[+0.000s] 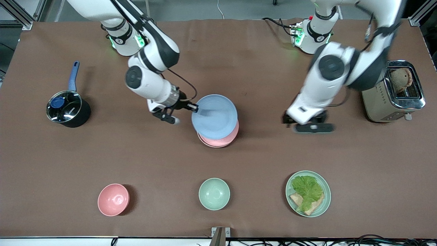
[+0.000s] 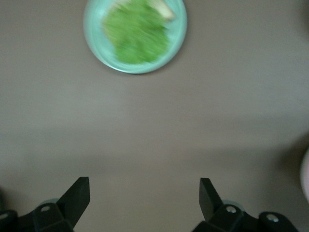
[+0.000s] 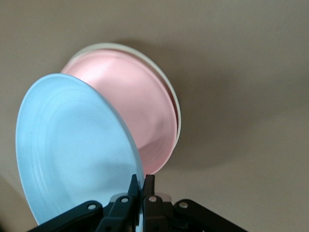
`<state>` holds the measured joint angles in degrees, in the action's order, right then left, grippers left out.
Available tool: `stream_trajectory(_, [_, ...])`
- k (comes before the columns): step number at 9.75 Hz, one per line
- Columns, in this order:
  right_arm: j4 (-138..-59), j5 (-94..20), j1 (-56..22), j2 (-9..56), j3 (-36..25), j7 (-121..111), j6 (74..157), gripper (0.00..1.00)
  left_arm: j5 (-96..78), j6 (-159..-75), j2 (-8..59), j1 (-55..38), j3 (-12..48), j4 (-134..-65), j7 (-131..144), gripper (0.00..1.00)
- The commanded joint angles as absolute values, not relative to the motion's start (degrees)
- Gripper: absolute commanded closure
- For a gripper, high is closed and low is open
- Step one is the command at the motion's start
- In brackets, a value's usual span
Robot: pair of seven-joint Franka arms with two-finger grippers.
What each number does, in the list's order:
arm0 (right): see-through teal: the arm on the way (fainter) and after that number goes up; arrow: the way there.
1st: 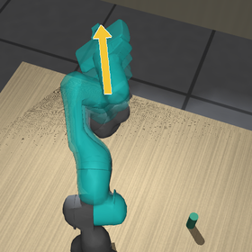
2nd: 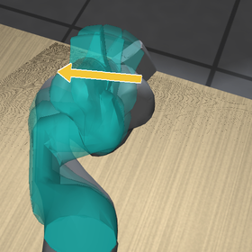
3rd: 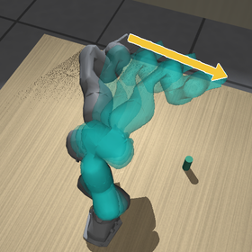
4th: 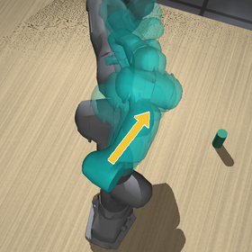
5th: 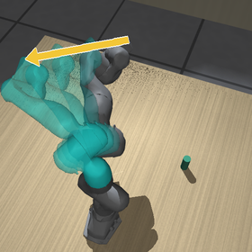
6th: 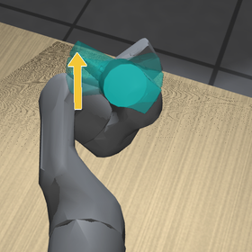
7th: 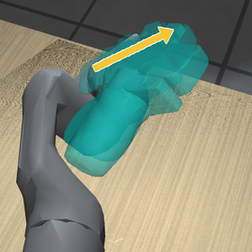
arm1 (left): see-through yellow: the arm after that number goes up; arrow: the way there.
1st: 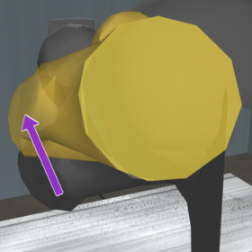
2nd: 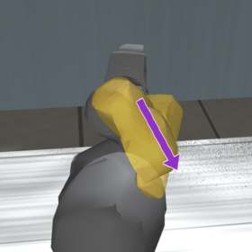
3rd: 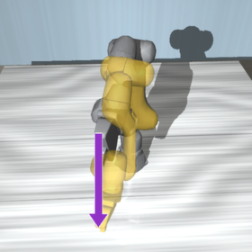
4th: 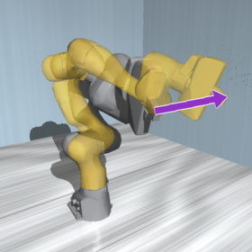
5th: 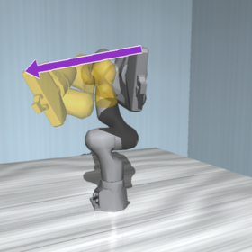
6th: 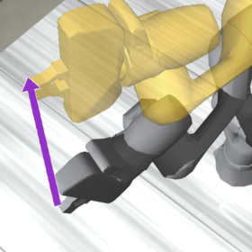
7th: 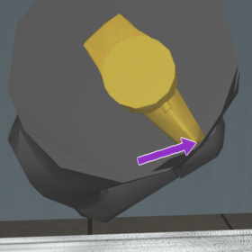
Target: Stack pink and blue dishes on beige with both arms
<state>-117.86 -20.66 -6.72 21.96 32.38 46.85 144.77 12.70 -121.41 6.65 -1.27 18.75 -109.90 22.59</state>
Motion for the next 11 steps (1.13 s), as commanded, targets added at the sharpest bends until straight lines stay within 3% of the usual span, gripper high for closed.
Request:
stream_trajectory(1, [-118.3,-19.2,-7.8,24.5,32.7,49.0,148.7,0.95,7.7,-117.9,0.7,-1.8,12.6,-110.1,13.6,0.00])
stream_trajectory(3, [-118.7,-17.1,-7.8,26.7,32.6,49.0,150.8,0.95,1.0,-104.5,0.5,-1.9,7.2,-97.9,5.7,0.00])
stream_trajectory(5, [-118.6,-15.7,-7.6,28.1,32.4,49.0,152.9,0.94,-0.6,-95.8,0.3,-2.1,3.4,-90.3,1.0,0.00])
stream_trajectory(7, [-118.5,-15.7,-7.7,30.0,32.3,48.9,155.9,0.87,-0.7,-88.6,-3.0,-2.3,0.9,-87.9,-1.5,0.00])
stream_trajectory(8, [-118.5,-15.6,-7.2,29.8,32.3,48.9,155.7,0.34,-0.7,-87.6,-4.3,-1.9,0.2,-88.2,-1.7,0.00])
stream_trajectory(9, [-118.7,-15.6,-6.8,28.1,32.3,48.8,155.0,0.00,-0.6,-86.9,-4.1,-1.8,0.1,-87.7,-1.8,0.00])
stream_trajectory(11, [-118.5,-14.9,-4.1,23.9,32.0,48.6,153.0,0.00,-0.7,-86.3,-2.8,-2.0,0.1,-84.7,-1.1,0.00])
